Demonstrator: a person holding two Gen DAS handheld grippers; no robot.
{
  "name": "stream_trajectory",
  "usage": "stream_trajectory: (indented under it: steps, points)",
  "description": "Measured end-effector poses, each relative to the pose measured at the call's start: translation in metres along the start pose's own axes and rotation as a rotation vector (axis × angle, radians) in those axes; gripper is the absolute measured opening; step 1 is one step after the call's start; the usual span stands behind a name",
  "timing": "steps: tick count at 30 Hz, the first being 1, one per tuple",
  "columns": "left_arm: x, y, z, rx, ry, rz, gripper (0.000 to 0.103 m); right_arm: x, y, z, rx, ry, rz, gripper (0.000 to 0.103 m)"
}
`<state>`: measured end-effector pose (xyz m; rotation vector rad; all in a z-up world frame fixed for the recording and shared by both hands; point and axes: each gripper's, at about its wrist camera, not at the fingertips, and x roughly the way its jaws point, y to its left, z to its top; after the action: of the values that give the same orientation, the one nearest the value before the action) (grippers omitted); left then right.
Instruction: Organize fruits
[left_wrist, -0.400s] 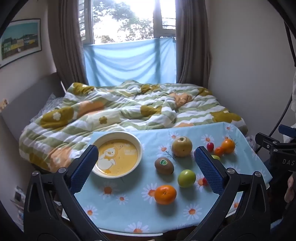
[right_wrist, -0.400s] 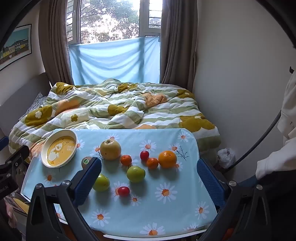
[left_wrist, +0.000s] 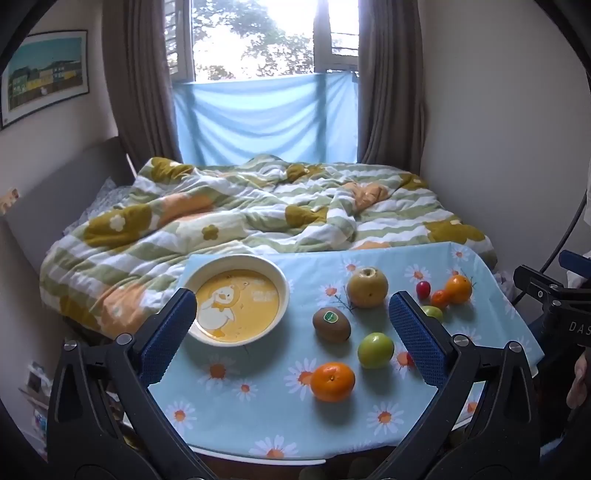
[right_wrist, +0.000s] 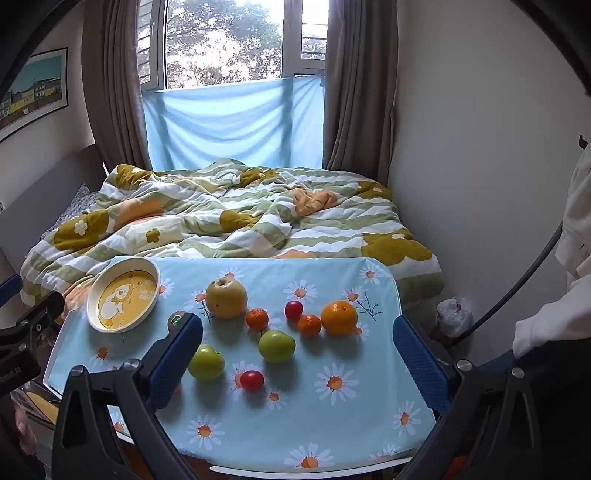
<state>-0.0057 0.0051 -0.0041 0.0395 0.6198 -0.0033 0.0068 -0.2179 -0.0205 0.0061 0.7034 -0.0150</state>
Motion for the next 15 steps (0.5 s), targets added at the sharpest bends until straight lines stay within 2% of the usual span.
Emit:
stream_trajectory:
  steps: [15]
  points:
    - [-0.0055, 0.0033, -0.0014, -0.018, -0.01, 0.014, 0.103, -0.005, 0.004, -0.0037, -0.02, -0.012, 0.041, 0.103]
